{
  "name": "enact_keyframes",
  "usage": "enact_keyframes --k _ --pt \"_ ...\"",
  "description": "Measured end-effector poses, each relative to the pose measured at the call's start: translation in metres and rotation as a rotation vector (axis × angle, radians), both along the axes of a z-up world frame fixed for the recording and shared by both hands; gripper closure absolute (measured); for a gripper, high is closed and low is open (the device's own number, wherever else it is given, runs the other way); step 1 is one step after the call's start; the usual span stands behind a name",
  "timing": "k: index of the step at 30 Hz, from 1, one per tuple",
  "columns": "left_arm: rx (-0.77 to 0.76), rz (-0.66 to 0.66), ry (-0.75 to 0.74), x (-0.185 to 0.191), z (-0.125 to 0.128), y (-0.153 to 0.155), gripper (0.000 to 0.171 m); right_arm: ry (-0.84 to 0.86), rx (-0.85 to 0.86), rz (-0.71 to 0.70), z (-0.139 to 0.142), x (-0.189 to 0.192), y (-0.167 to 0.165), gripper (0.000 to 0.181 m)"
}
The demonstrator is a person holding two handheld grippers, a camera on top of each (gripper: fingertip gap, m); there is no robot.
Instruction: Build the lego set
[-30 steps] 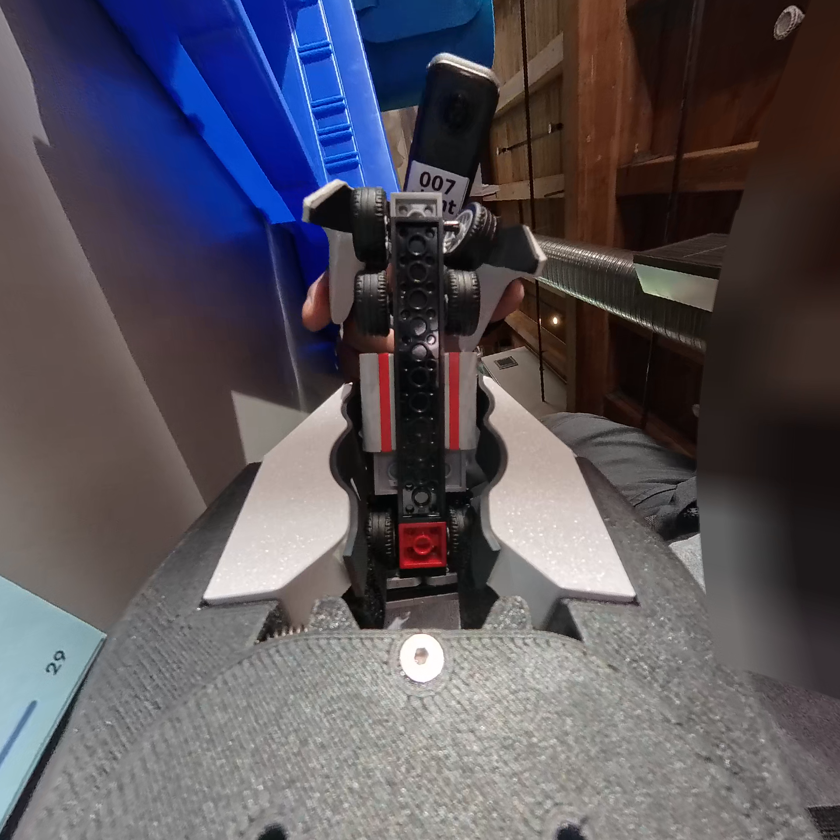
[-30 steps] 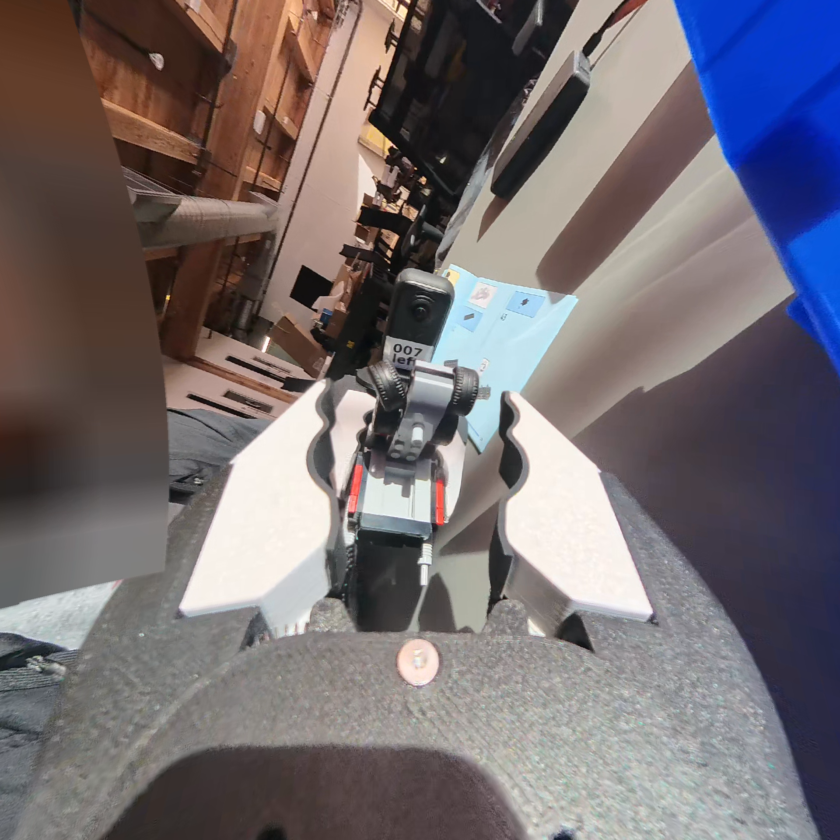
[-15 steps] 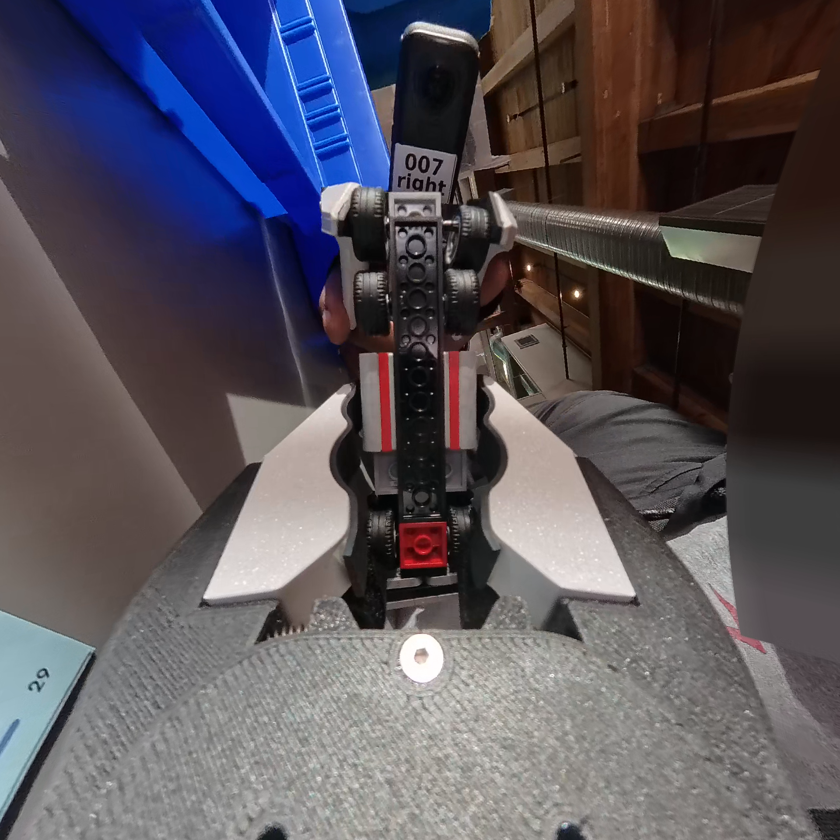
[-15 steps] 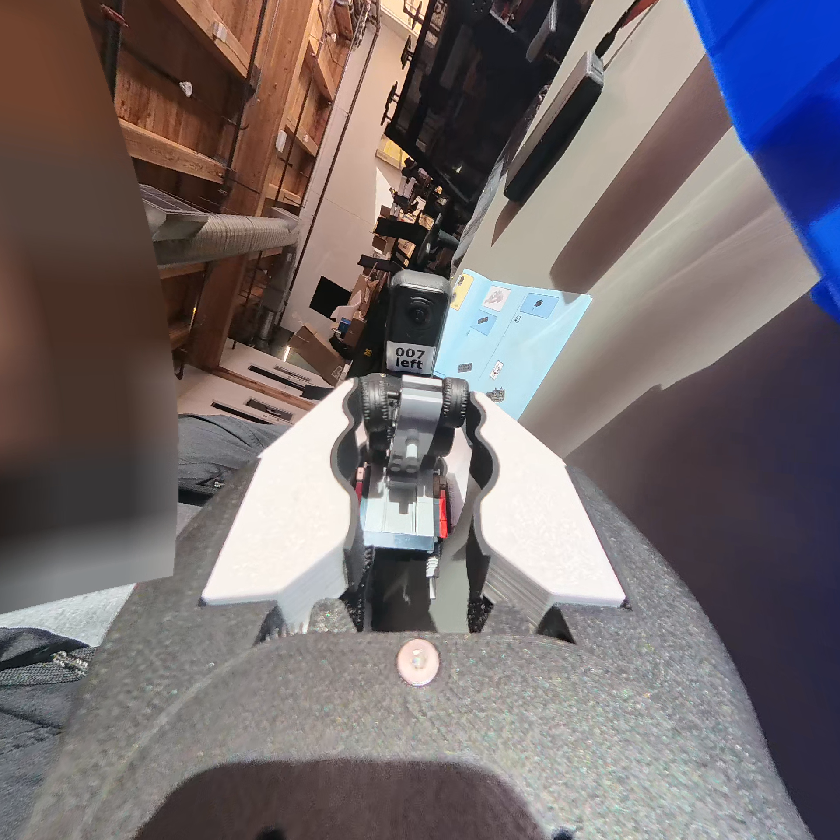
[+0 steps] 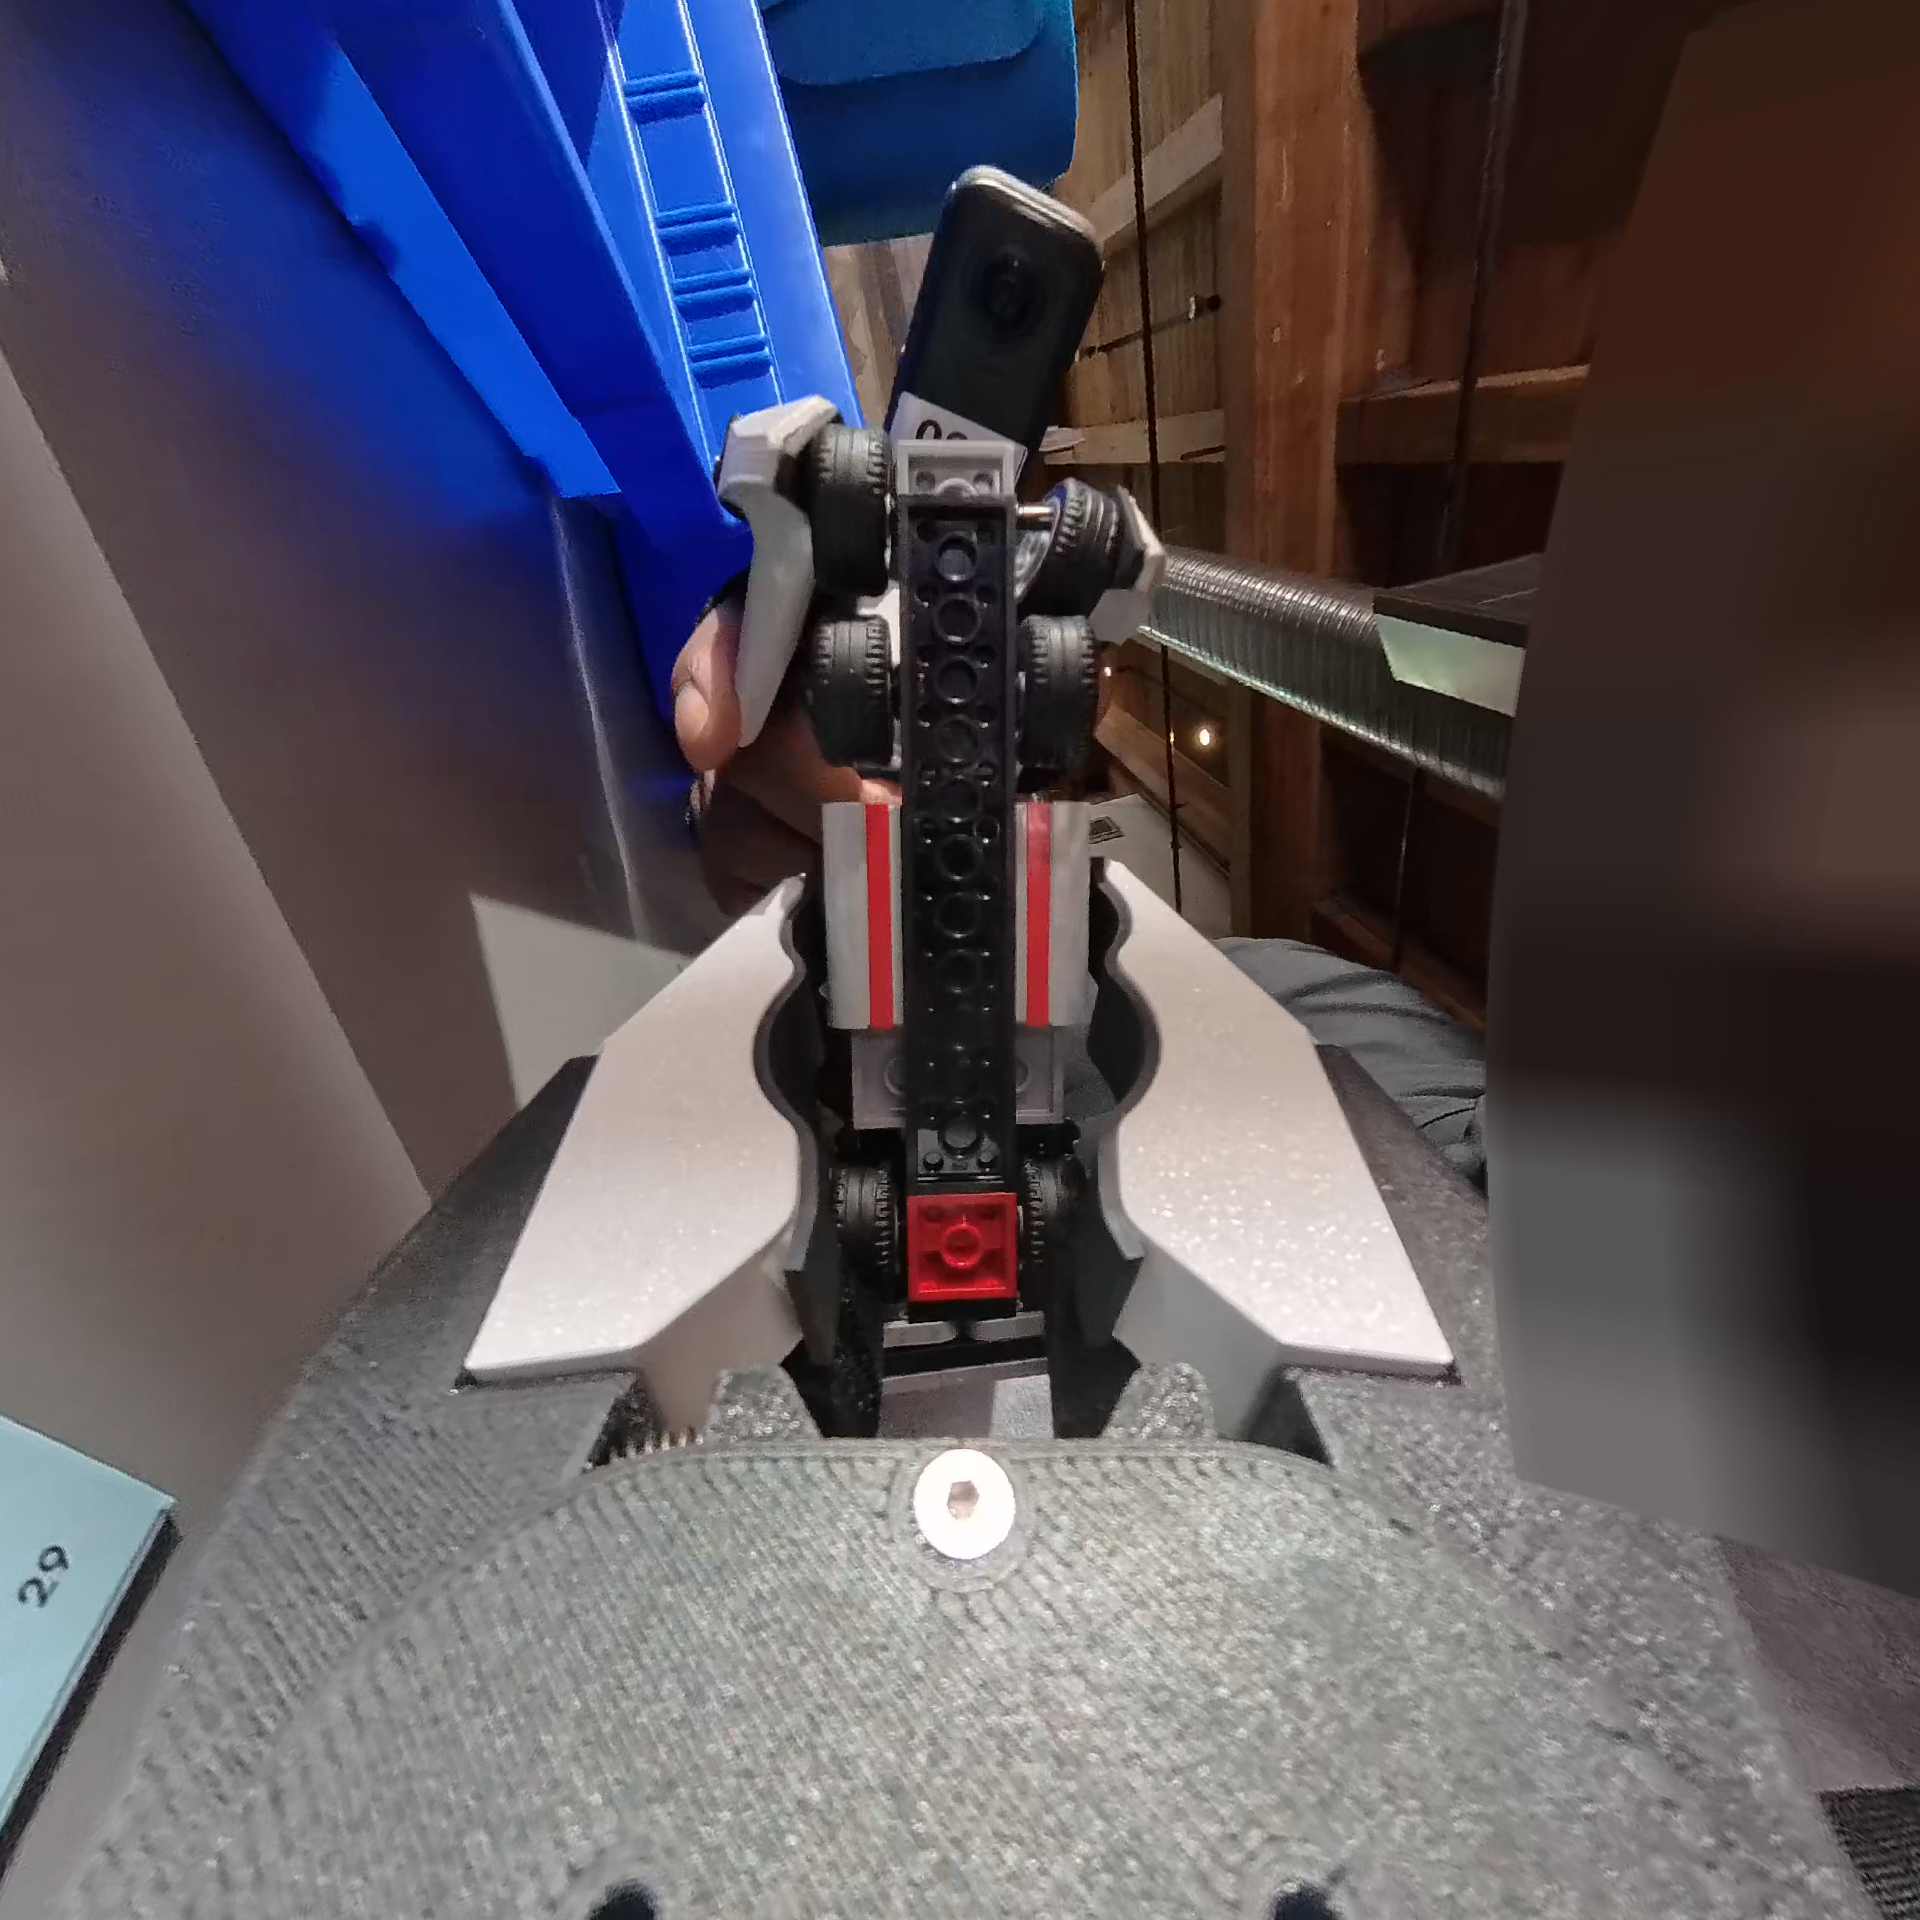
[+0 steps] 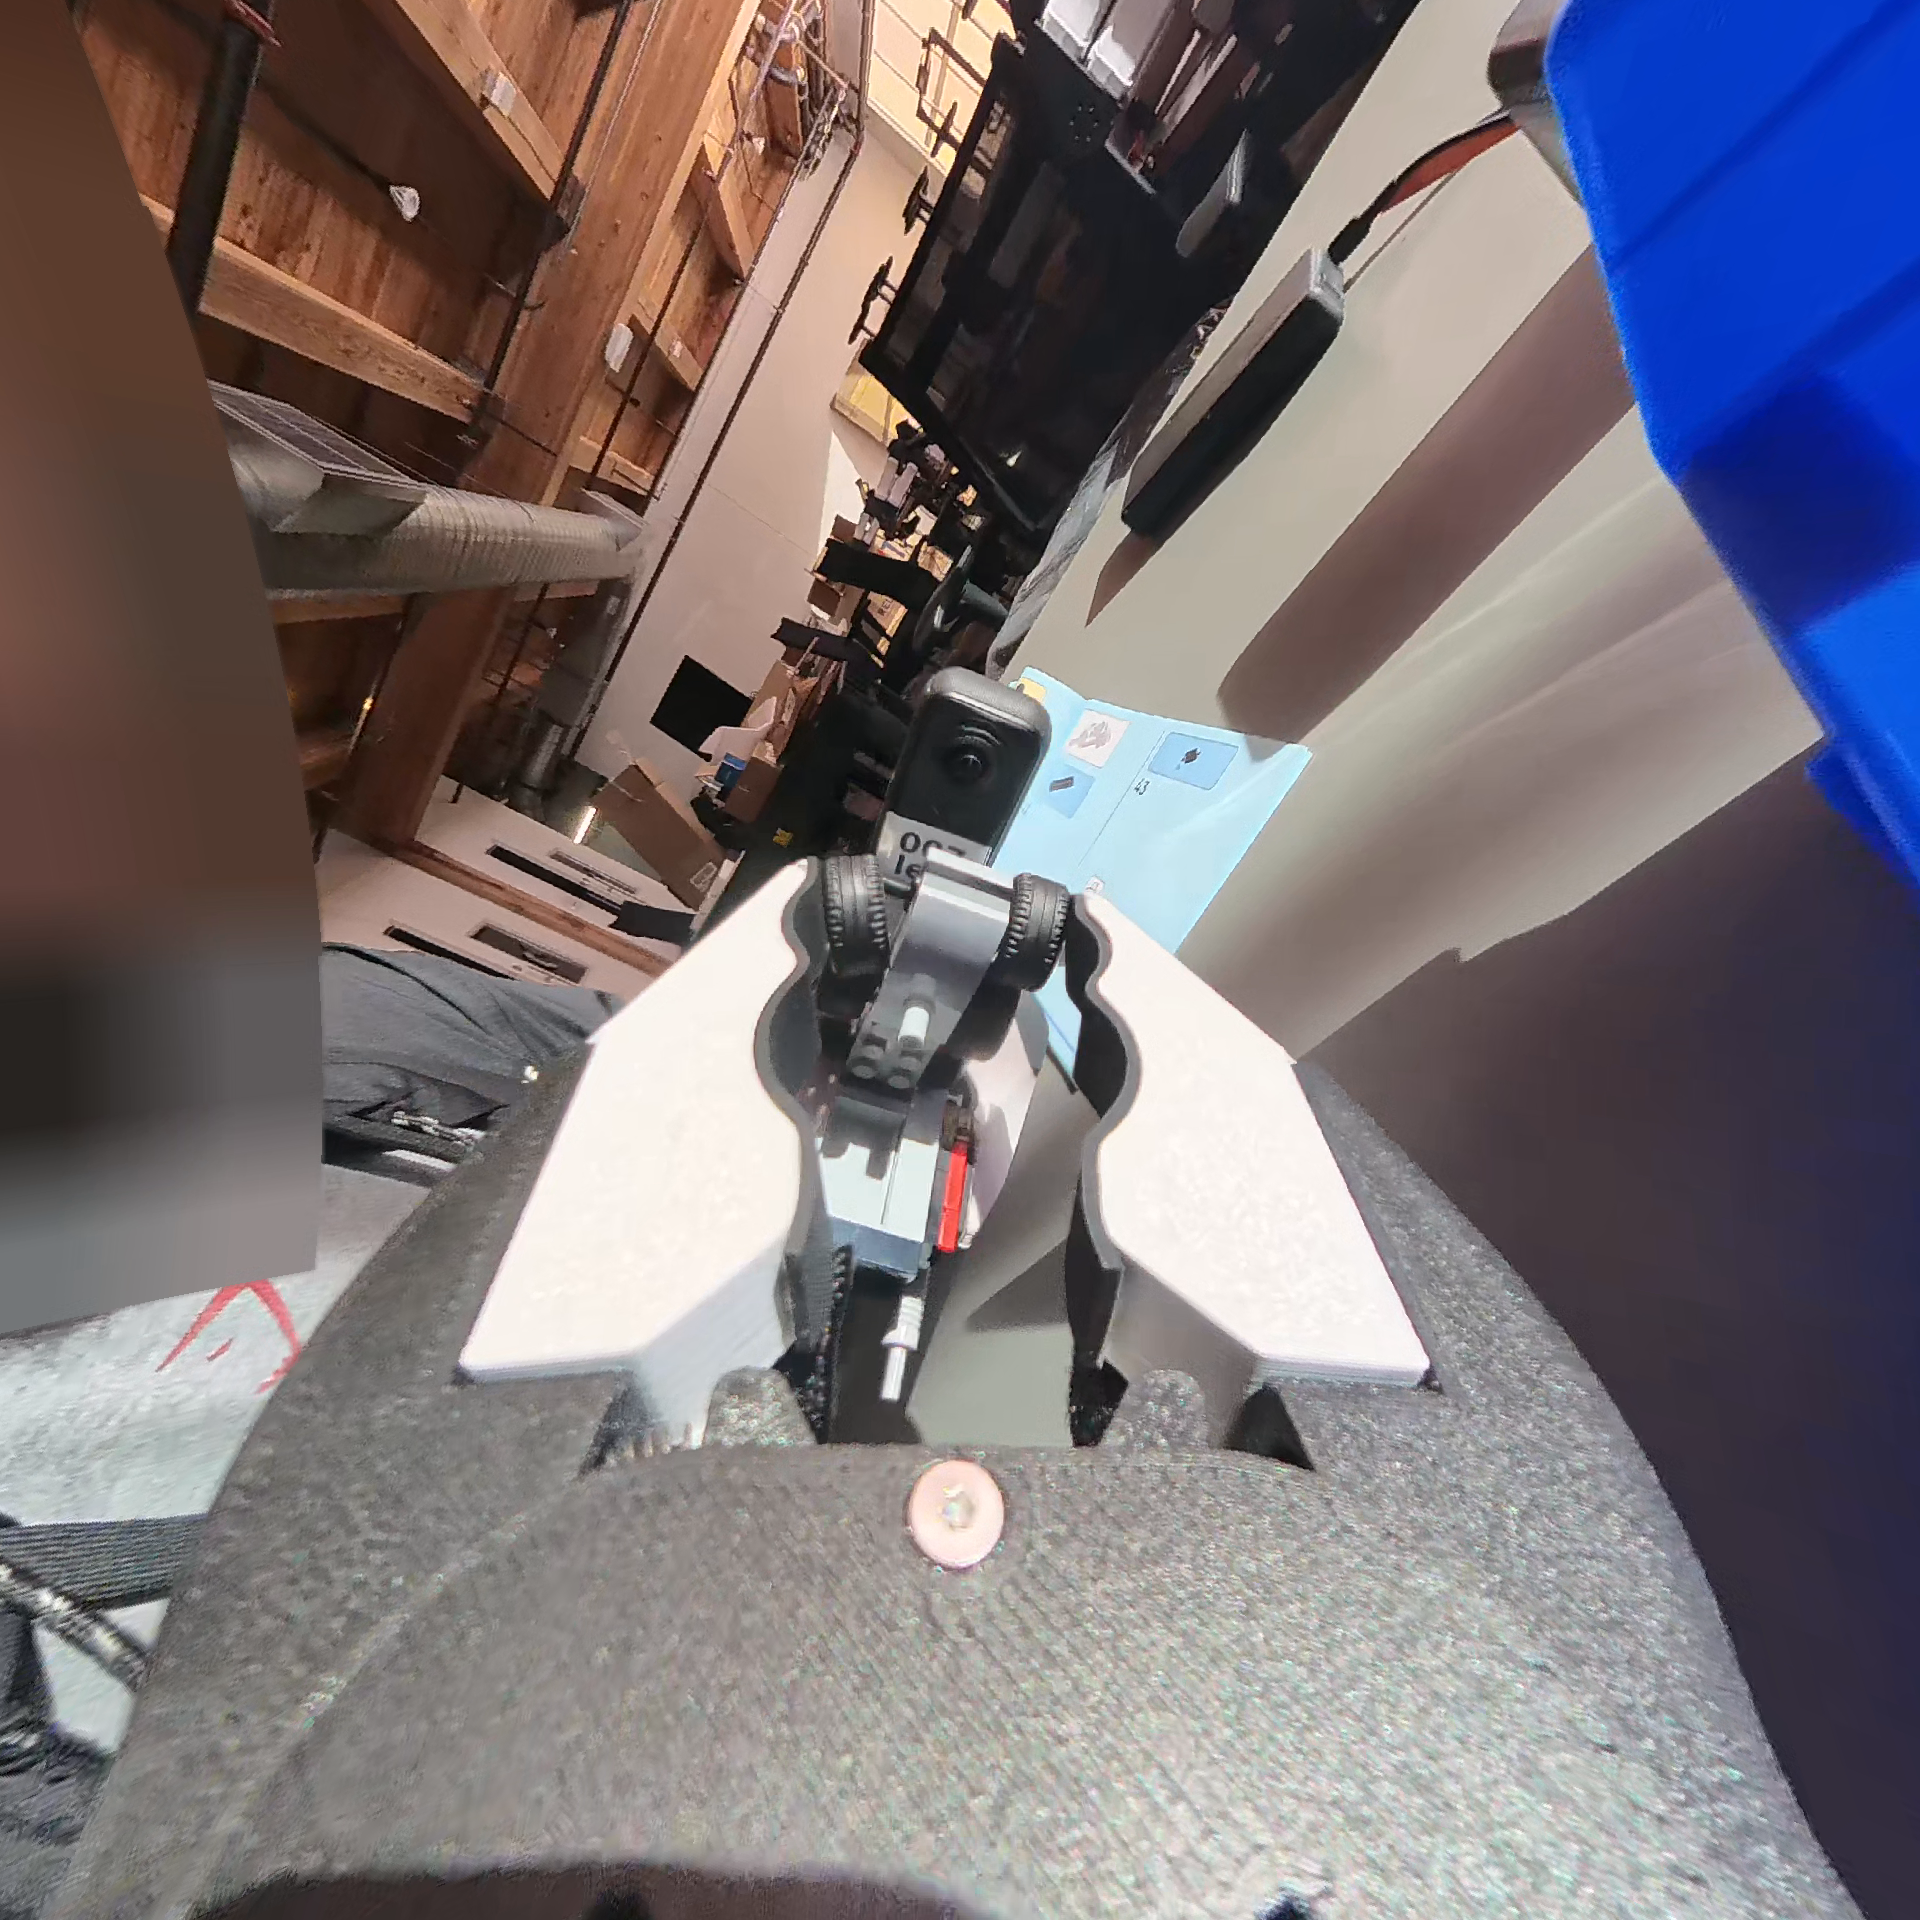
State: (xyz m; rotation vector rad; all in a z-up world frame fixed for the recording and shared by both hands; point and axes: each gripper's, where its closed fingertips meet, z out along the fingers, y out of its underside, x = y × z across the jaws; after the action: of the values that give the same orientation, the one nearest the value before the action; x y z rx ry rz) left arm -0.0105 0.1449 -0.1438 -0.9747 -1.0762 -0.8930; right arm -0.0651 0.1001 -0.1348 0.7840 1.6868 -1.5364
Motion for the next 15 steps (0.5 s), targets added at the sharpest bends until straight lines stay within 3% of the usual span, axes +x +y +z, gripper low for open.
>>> enact_keyframes --k 15 --pt "0.11 0.013 -0.083 -0.005 0.003 -0.005 0.121 0.021 -0.073 -0.062 0.011 -0.008 0.001 0.13"
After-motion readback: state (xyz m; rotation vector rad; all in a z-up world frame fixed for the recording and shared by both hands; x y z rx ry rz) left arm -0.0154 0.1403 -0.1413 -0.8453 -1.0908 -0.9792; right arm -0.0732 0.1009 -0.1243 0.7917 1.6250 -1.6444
